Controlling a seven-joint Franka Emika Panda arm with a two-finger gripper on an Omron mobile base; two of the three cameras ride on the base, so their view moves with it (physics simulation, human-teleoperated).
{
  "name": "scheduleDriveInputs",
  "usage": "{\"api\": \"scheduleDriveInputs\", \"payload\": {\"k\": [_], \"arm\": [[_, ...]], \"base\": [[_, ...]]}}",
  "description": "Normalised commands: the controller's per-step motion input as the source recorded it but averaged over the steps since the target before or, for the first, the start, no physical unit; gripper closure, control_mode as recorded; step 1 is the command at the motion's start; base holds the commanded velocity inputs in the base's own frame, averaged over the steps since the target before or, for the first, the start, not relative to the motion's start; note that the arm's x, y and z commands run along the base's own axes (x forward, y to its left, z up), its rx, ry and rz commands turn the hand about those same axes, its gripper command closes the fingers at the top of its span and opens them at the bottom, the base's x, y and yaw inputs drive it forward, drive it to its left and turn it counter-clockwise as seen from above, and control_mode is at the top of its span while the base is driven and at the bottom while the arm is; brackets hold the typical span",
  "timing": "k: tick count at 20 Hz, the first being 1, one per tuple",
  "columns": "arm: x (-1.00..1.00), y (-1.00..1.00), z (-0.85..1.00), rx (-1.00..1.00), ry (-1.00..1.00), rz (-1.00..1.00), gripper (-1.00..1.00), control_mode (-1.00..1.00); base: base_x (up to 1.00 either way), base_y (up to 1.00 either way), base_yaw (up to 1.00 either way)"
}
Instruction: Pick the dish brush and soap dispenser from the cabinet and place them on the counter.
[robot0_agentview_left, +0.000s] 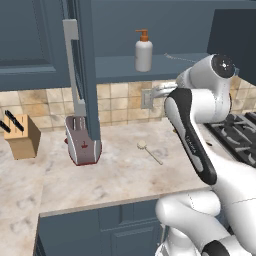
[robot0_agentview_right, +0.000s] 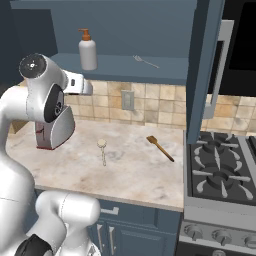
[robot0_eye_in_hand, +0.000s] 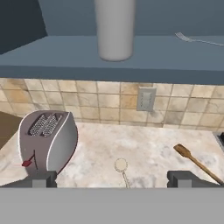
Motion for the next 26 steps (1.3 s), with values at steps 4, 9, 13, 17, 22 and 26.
{"api": "scheduleDriveInputs", "payload": {"k": [4, 9, 13, 17, 22, 26], "arm": [[0.0, 0.0, 0.27, -0.02, -0.07, 0.15, -1.0, -1.0], [0.12, 0.07, 0.19, -0.1, -0.01, 0.03, -1.0, -1.0], [0.15, 0.01, 0.23, -0.08, 0.0, 0.0, -1.0, -1.0], [0.28, 0.0, 0.27, -0.05, 0.0, 0.0, -1.0, -1.0], [0.09, -0.01, 0.1, -0.01, -0.12, -0.01, -1.0, -1.0], [0.13, 0.0, 0.0, 0.0, -0.1, -0.03, -1.0, -1.0]], "base": [[0.0, 0.0, 0.0], [0.0, 0.0, 0.0], [0.0, 0.0, 0.0], [0.0, 0.0, 0.0], [0.0, 0.0, 0.0], [0.0, 0.0, 0.0]]}}
